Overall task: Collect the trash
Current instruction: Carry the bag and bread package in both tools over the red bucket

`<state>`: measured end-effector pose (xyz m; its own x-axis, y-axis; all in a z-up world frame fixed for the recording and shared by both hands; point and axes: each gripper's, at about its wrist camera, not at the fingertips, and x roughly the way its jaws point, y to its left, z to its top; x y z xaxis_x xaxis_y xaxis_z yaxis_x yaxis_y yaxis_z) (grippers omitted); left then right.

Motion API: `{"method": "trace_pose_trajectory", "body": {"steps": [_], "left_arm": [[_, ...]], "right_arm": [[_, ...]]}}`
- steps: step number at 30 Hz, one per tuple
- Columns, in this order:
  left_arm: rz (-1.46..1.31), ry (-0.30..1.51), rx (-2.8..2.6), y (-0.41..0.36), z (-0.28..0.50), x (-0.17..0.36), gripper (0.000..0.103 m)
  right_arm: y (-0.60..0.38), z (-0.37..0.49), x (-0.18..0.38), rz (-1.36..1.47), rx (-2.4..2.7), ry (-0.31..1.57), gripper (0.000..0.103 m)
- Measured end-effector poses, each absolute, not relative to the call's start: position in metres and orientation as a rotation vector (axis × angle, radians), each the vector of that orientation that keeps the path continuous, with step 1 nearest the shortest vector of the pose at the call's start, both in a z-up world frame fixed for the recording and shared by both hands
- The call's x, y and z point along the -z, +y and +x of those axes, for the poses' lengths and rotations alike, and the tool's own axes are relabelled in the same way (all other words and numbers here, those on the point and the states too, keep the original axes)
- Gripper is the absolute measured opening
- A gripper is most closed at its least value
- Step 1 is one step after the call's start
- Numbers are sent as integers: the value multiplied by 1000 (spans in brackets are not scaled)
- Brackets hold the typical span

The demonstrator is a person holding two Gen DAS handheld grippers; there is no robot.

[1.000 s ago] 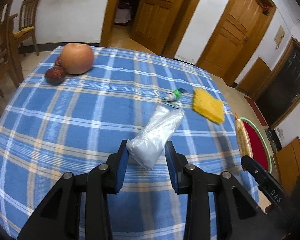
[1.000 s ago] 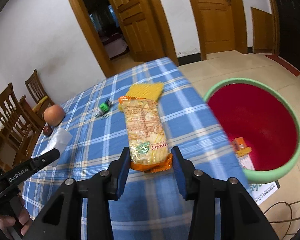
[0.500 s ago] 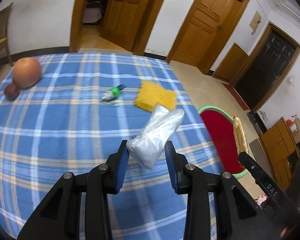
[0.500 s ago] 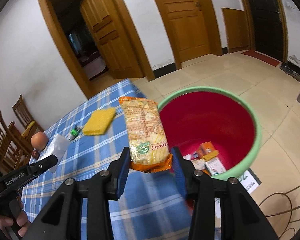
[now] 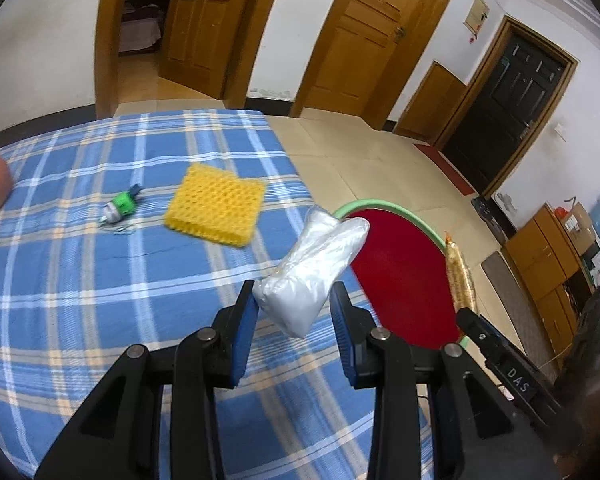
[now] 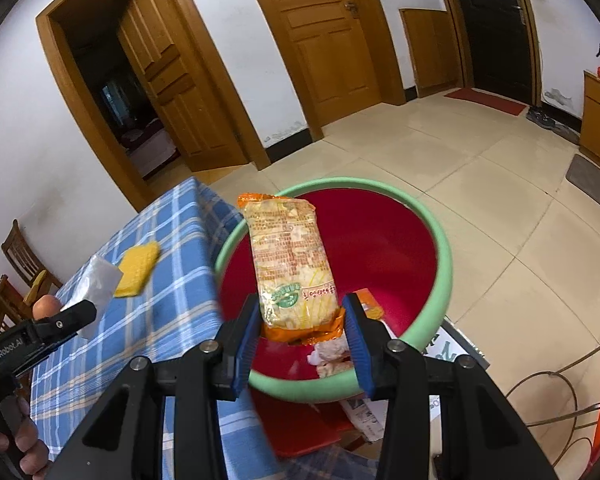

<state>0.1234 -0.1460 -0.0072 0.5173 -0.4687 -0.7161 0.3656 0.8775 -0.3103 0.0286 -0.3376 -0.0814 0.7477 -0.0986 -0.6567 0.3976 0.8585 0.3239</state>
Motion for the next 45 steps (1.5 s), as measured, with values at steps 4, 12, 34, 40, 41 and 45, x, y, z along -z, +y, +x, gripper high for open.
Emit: {"method": "trace_pose_trajectory", "body": {"steps": [4, 12, 34, 40, 41, 45], "left_arm": [[-110, 903, 523, -162, 128, 8, 36], [-86, 914, 550, -184, 131, 11, 36], [23, 950, 658, -249, 126, 27, 39], [34, 937, 662, -251, 124, 24, 45], [34, 937, 659, -251, 124, 24, 45], [27, 939, 645, -245, 128, 24, 45]], "right_arm": [[-344, 34, 88, 477, 292, 686, 46], [-358, 31, 90, 487, 290, 675, 50], [-383, 10, 90, 547, 322, 646, 61], [-385, 9, 91, 549, 327, 644, 62], [-385, 9, 91, 549, 327, 645, 63], [-383, 9, 90, 548, 321, 645, 65]]}}
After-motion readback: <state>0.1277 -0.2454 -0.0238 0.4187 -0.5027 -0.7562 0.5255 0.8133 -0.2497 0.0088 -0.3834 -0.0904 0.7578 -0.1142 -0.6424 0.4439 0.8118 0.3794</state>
